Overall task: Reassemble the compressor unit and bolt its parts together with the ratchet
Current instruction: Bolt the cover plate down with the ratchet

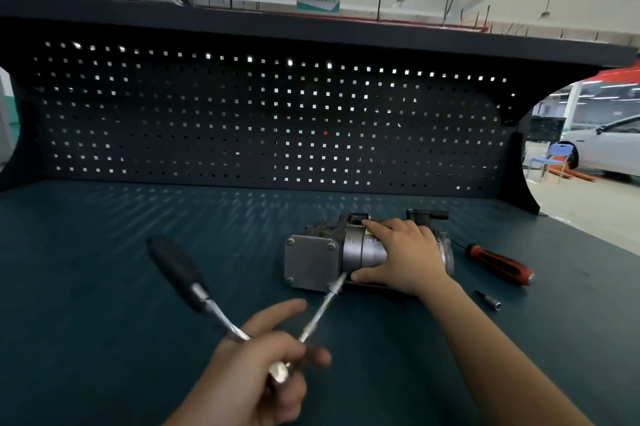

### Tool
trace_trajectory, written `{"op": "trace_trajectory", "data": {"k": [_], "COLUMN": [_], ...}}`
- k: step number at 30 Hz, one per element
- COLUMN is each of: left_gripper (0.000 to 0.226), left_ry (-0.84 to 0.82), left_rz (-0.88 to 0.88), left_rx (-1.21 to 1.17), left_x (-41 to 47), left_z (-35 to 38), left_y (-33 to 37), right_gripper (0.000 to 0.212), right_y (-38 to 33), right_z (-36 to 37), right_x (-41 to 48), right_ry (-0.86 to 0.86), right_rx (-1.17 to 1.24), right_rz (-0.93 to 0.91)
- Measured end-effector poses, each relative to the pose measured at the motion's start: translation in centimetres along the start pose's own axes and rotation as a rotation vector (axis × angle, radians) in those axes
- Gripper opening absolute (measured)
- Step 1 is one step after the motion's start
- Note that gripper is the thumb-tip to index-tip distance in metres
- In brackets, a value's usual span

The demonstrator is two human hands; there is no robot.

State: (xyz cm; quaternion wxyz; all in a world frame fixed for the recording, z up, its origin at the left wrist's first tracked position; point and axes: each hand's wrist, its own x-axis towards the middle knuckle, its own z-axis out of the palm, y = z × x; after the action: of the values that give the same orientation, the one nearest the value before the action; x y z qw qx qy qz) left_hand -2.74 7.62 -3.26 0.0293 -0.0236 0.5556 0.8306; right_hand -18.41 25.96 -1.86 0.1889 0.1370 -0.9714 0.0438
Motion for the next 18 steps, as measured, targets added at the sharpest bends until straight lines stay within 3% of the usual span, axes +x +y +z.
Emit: {"op": "trace_trajectory", "data": {"k": [5, 18], "left_gripper": [0.053, 0.051], "left_ry": [0.043, 0.114], "left_rz": [0.346, 0.328], "left_rx": [0.508, 0.680], "left_x": [0.8, 2.6], "left_z": [-0.8, -1.8], "left_y": [-0.7, -1.4], "right_gripper": [0.093, 0.093], "right_y": [0.1, -0.3], "right_z": [0.1, 0.4], "right_x": [0.0, -0.8], "right_ry": [0.002, 0.048], "right_rx": [-0.008, -0.004], "right_rz": [-0.005, 0.004]}}
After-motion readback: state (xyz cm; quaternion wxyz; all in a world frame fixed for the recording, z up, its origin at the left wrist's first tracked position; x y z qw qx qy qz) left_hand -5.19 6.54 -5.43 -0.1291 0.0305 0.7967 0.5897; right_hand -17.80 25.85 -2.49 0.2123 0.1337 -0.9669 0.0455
